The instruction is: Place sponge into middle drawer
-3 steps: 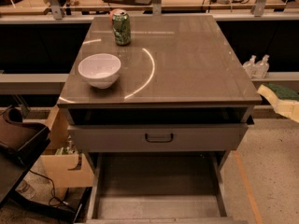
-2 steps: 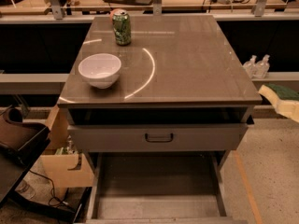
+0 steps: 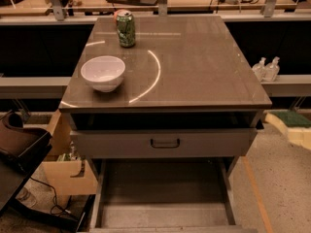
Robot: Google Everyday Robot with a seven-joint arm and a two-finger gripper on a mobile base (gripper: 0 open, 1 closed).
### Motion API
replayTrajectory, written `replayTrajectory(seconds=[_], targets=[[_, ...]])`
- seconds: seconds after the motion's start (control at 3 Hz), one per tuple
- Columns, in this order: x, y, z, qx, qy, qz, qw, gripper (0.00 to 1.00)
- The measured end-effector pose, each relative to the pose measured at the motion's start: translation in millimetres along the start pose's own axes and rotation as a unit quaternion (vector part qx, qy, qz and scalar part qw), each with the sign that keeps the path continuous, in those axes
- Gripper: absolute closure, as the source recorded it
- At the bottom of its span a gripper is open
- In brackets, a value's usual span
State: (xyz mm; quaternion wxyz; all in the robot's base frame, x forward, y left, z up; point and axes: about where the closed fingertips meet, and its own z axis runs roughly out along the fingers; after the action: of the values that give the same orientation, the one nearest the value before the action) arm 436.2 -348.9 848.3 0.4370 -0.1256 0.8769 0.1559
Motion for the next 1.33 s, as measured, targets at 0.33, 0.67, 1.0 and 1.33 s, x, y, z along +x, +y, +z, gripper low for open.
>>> replayTrajectory(seconds=[0.33,0.67,1.0,1.33], targets=[[63.5,-22.6,-14.5,-0.019,0.084,-0.053,0.9949,1.0],[123.6,-29.8,-27.1,-0.081,0.145,-0.089,0.982,1.0],[170.9,-12.5,-11.5,-0.17,0.18,-0.106,0.963,1.0],[170.9,-11.6,-11.9,-0.172,0.181,-0.106,0.9627,1.0]])
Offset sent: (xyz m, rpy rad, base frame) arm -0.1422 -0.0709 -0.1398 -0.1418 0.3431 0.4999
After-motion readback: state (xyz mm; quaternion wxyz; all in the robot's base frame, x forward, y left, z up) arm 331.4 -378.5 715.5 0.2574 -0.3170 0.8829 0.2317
